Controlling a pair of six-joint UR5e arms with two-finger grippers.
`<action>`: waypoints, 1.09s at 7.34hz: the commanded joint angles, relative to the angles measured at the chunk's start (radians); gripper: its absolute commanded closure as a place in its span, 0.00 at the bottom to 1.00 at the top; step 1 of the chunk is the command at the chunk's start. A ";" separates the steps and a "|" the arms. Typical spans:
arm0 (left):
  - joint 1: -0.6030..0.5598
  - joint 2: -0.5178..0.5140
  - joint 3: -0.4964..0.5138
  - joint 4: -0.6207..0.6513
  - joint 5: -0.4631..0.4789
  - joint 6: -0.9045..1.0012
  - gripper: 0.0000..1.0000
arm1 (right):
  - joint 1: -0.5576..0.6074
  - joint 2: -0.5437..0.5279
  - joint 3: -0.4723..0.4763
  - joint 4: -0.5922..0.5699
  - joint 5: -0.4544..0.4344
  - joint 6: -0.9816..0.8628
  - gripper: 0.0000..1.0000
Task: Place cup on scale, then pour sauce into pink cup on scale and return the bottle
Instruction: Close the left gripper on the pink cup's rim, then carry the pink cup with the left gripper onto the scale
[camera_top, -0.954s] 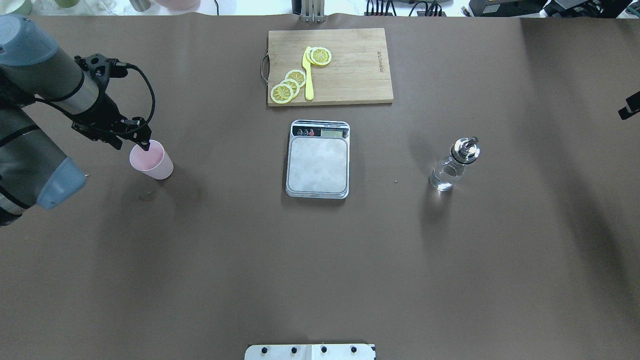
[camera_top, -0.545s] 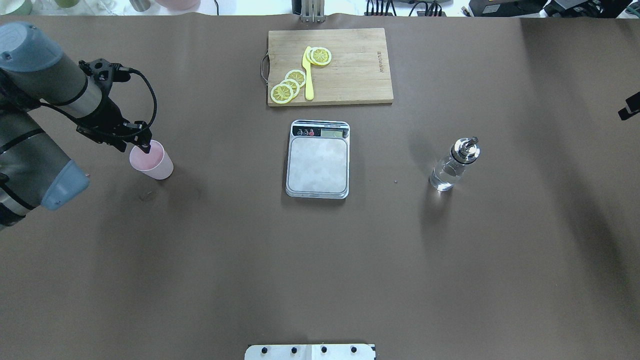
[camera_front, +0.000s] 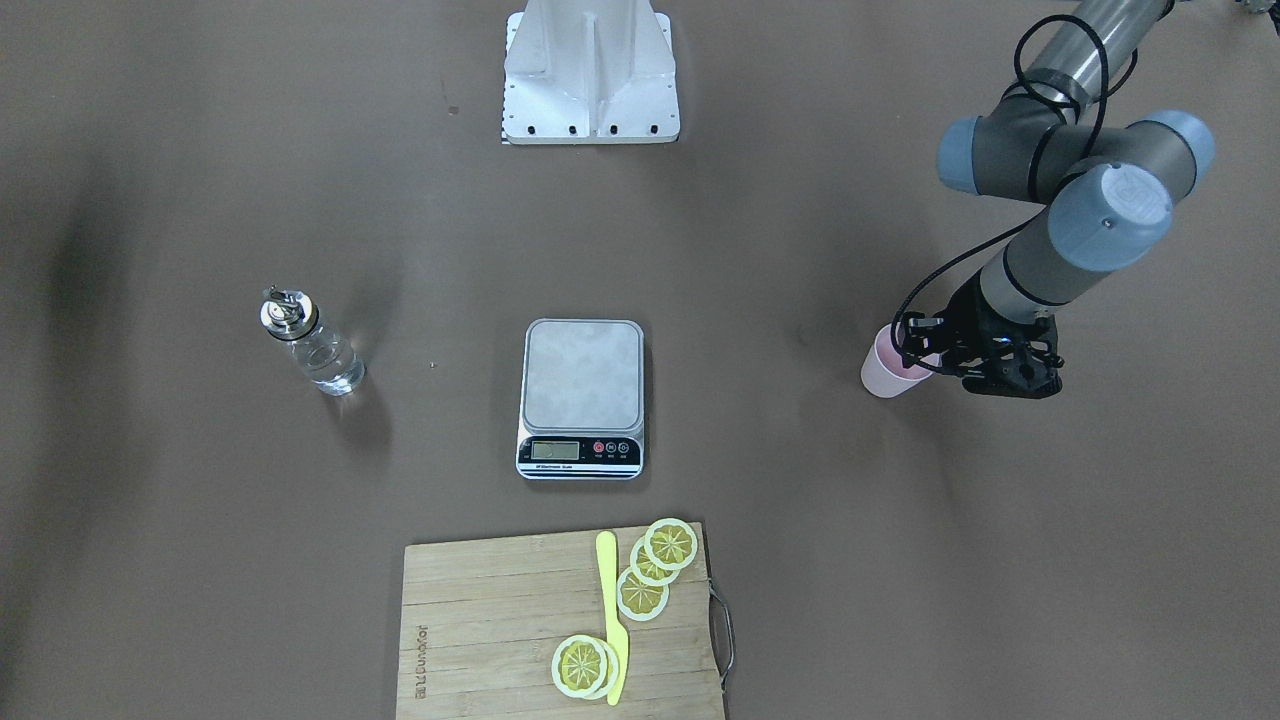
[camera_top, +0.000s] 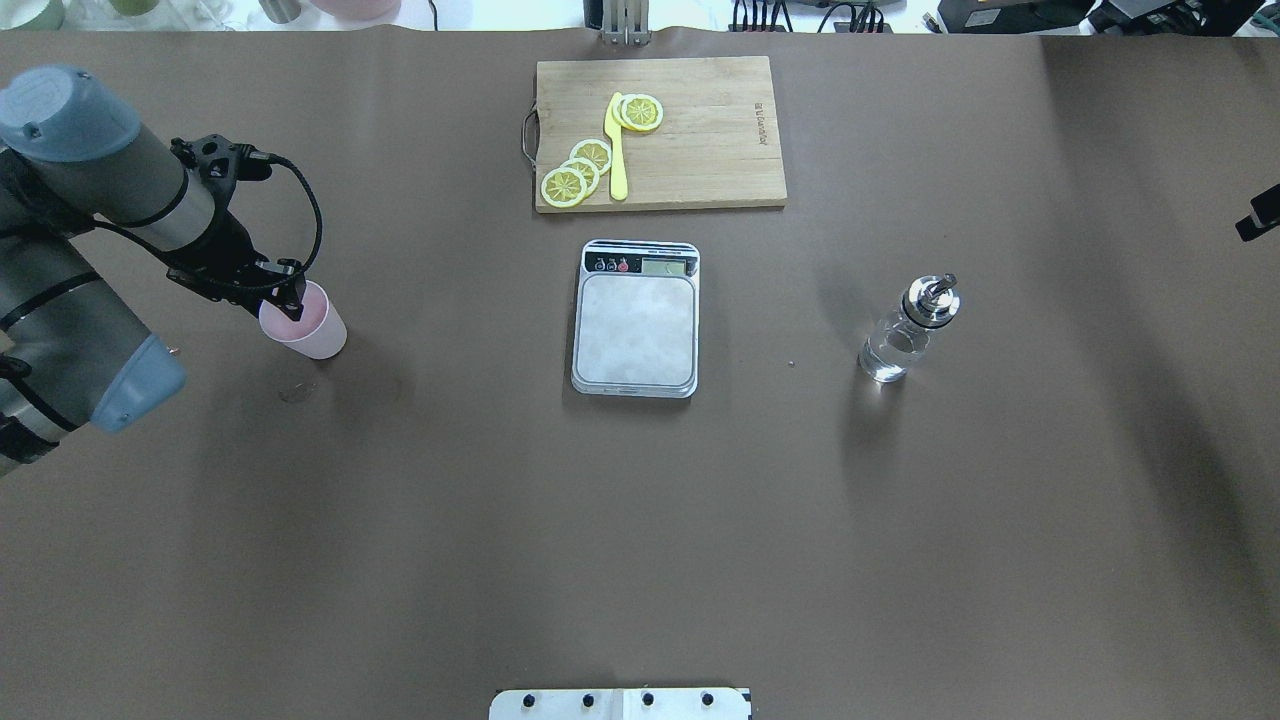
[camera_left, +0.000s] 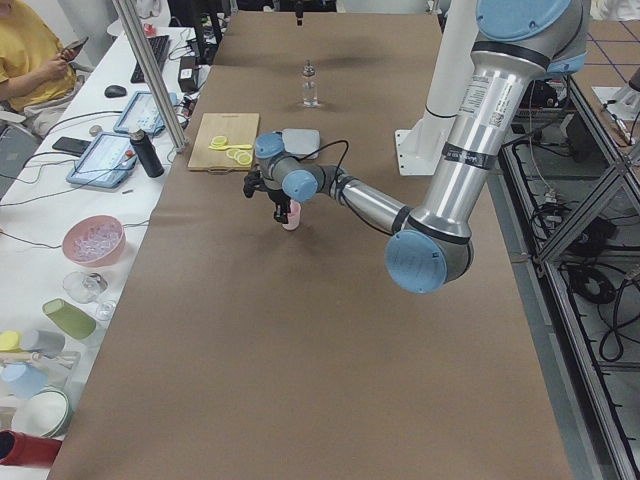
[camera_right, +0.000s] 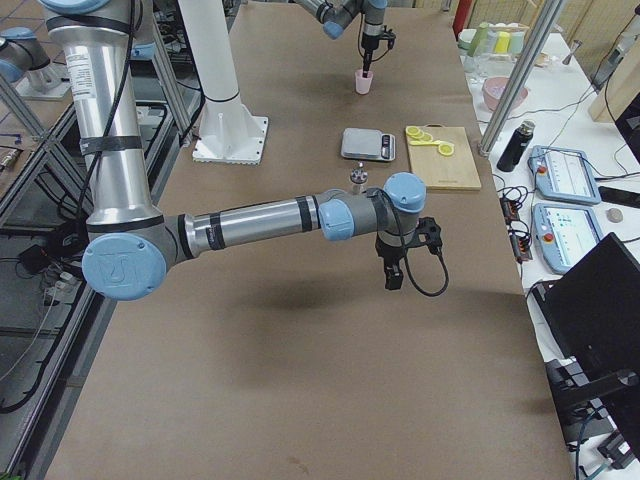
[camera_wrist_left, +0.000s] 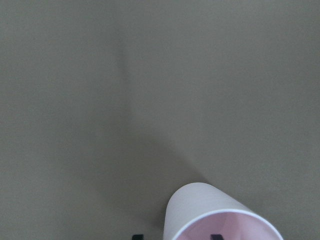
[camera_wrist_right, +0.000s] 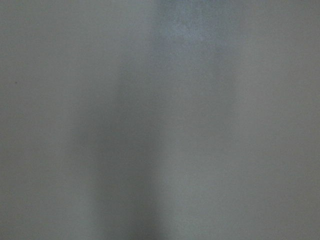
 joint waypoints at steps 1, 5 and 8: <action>0.001 -0.003 -0.011 0.002 0.000 0.002 1.00 | -0.001 0.000 0.000 -0.001 -0.001 0.000 0.00; 0.002 -0.111 -0.023 0.074 -0.037 -0.117 1.00 | -0.001 -0.002 -0.002 -0.001 0.000 -0.002 0.00; 0.028 -0.274 -0.023 0.206 -0.032 -0.291 1.00 | -0.001 -0.011 -0.002 -0.001 0.002 -0.003 0.00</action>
